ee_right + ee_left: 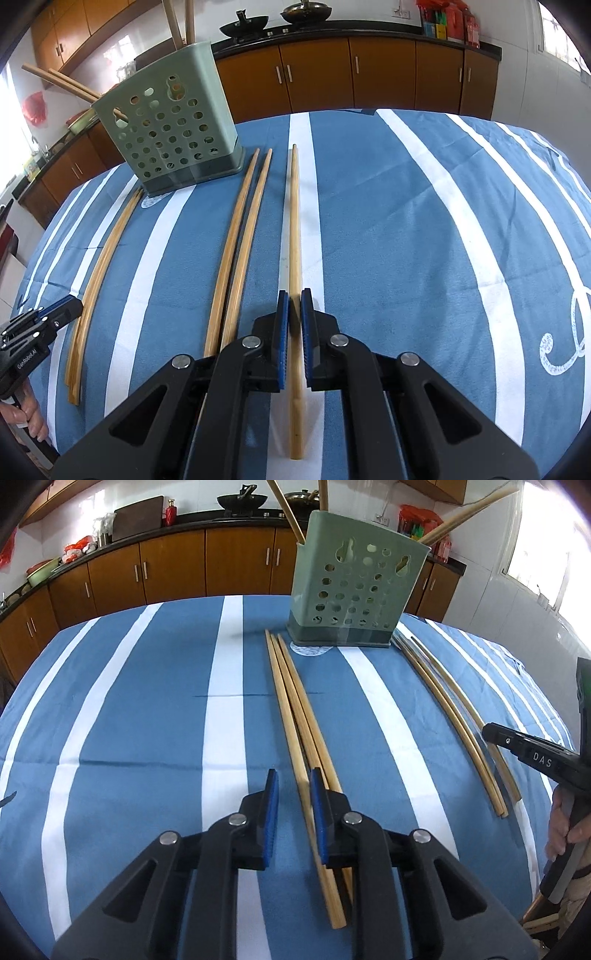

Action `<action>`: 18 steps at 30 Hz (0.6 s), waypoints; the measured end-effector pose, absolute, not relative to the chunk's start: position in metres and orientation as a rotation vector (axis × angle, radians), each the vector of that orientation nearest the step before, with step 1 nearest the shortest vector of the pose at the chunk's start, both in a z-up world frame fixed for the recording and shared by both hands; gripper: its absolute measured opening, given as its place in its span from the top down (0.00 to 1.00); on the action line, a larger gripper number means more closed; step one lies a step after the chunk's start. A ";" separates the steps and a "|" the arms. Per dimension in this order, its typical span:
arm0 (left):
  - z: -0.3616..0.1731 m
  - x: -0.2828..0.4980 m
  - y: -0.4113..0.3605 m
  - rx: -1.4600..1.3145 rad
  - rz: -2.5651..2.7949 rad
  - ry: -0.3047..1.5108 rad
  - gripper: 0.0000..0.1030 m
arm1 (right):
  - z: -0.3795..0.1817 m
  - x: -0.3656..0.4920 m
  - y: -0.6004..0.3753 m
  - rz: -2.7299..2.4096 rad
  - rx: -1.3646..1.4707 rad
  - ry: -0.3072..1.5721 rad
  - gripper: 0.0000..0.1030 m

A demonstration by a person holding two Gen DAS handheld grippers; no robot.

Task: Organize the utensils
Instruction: 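Close the right tool on a wooden chopstick while the left tool grasps another, then lift the held chopsticks with both tools toward the green holder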

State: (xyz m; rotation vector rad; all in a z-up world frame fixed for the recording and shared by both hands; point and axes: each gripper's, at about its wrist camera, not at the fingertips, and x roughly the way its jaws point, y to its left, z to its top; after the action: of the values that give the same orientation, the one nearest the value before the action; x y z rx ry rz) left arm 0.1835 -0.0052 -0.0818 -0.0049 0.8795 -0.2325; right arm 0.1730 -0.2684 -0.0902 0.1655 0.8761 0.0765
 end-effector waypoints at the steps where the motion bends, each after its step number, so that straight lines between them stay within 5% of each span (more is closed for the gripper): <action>1: -0.082 0.184 -0.006 0.001 -0.221 0.886 0.85 | -0.090 0.173 -0.269 0.076 0.165 0.876 0.93; 18: -0.080 0.238 0.036 -0.044 -0.083 0.905 0.92 | -0.089 0.189 -0.280 0.010 0.128 0.859 0.93</action>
State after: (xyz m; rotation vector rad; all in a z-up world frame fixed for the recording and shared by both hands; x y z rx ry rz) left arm 0.2381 0.0362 -0.0799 -0.0442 0.9045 -0.0829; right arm 0.1888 -0.2800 -0.0891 0.1281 0.8595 0.0096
